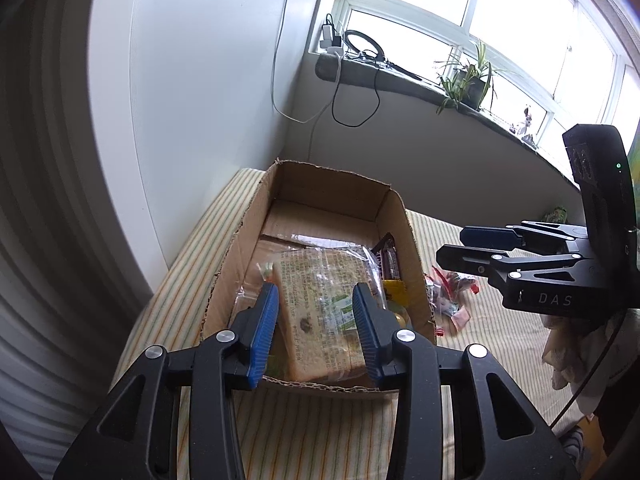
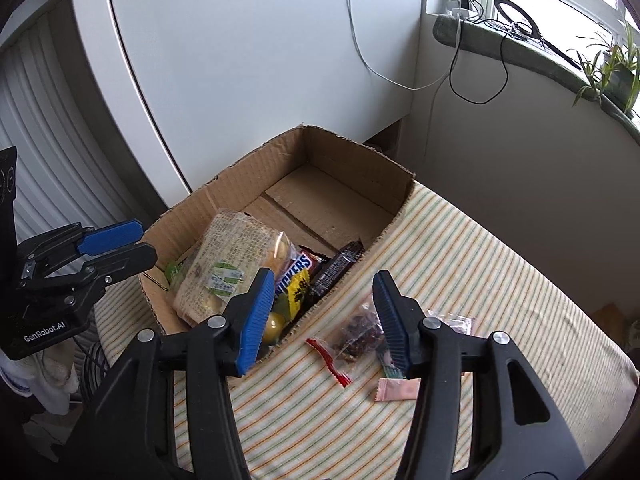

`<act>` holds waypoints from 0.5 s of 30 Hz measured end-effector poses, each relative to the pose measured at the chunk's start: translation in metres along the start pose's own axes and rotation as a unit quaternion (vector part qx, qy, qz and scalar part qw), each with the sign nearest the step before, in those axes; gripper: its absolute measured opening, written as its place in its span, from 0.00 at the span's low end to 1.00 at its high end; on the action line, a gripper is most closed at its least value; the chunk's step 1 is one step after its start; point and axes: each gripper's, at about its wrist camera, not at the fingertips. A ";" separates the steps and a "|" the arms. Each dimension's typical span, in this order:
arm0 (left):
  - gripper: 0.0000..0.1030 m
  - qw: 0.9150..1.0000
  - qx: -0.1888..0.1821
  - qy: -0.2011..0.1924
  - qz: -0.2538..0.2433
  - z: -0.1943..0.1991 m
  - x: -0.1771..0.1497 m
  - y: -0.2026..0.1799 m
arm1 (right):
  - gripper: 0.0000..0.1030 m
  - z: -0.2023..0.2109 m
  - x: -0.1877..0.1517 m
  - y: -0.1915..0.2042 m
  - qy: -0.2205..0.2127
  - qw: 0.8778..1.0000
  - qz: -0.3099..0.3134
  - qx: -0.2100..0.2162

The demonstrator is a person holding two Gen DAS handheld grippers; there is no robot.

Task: Organize snacks
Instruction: 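Move both tools back toward the wrapped dates and pink candy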

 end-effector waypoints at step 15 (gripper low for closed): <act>0.36 0.997 -0.067 0.016 -0.028 0.004 -0.013 -0.068 | 0.52 0.014 -0.031 -0.105 0.033 0.994 -0.088 -0.054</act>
Point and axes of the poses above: each gripper's, at about its wrist camera, not at the fingertips, and z roughly against the way its jaws point, y to its left, x to its top, and after that the axes turned 11 degrees about -y, right-handed
